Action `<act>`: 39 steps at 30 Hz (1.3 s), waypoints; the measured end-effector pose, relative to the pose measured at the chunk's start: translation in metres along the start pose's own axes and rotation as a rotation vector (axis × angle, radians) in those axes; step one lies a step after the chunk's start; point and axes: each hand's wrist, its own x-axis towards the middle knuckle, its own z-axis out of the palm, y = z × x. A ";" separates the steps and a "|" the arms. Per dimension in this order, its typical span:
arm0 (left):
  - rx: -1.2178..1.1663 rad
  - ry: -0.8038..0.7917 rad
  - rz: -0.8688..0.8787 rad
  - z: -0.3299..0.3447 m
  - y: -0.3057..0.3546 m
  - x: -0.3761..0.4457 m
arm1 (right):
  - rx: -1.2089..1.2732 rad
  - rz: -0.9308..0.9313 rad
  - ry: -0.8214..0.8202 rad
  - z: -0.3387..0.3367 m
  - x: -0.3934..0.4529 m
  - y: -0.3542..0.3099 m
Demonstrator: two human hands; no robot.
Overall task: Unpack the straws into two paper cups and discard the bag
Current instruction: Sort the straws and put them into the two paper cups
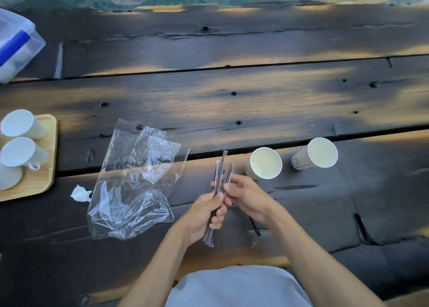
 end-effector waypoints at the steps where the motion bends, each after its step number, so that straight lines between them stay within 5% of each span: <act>1: -0.028 -0.075 -0.024 0.003 0.000 -0.005 | 0.090 -0.003 -0.084 0.000 -0.006 -0.004; 4: -0.059 -0.201 -0.044 0.012 0.001 -0.016 | 0.231 -0.070 -0.165 0.002 -0.019 -0.010; 10: 0.244 -0.153 0.023 0.021 -0.005 -0.020 | 0.410 -0.300 0.149 -0.001 -0.047 -0.014; 18: 0.144 -0.192 -0.017 0.059 -0.028 -0.009 | 0.250 -0.242 0.123 -0.031 -0.094 -0.025; 21: 0.228 -0.113 0.012 0.074 -0.034 -0.002 | 0.129 -0.258 0.243 -0.049 -0.109 -0.031; 26: 0.481 0.234 0.054 0.079 -0.044 0.010 | 0.122 -0.504 0.691 -0.106 -0.138 -0.061; 30: 0.394 0.446 0.023 0.072 -0.058 0.018 | 0.162 -0.707 0.966 -0.154 -0.147 -0.093; 39: 0.198 0.600 -0.003 0.070 -0.069 0.017 | -0.178 -0.612 0.966 -0.194 -0.092 -0.098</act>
